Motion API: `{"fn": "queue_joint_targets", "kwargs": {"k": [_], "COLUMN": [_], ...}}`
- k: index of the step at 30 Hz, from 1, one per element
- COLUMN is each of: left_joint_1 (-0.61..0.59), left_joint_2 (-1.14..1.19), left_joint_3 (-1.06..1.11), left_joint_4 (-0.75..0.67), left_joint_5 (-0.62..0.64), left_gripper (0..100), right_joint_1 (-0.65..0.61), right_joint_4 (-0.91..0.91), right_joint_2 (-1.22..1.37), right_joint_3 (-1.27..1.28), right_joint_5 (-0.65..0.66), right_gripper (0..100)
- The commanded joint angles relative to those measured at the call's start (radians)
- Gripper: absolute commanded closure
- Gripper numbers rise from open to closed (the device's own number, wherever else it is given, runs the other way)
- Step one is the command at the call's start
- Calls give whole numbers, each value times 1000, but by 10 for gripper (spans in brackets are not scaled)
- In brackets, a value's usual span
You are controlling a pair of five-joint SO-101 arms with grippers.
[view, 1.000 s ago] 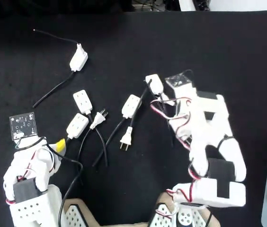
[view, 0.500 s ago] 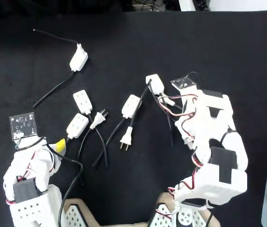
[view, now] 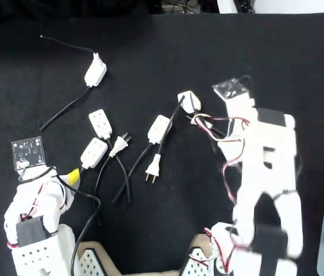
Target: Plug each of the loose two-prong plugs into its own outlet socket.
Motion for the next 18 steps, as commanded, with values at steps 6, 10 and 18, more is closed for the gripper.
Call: {"fn": "queue_joint_targets", "kwargs": {"k": [6,10,18], "left_joint_1": [-5,-1,-1], "left_joint_2": [-9,-9,-9], "left_joint_3": [-4,-4,-4], "left_joint_4": [0,0,0], "left_joint_5": [-6,-6,-6], "left_gripper": [700,700,700], "right_joint_1": [49,98,123], "right_joint_4": [78,78,61], "right_joint_2": [-311,-437,-714], "right_joint_3": [-33,-35,-35], "right_joint_5": [0,0,-2], "right_gripper": [987,987,987]}}
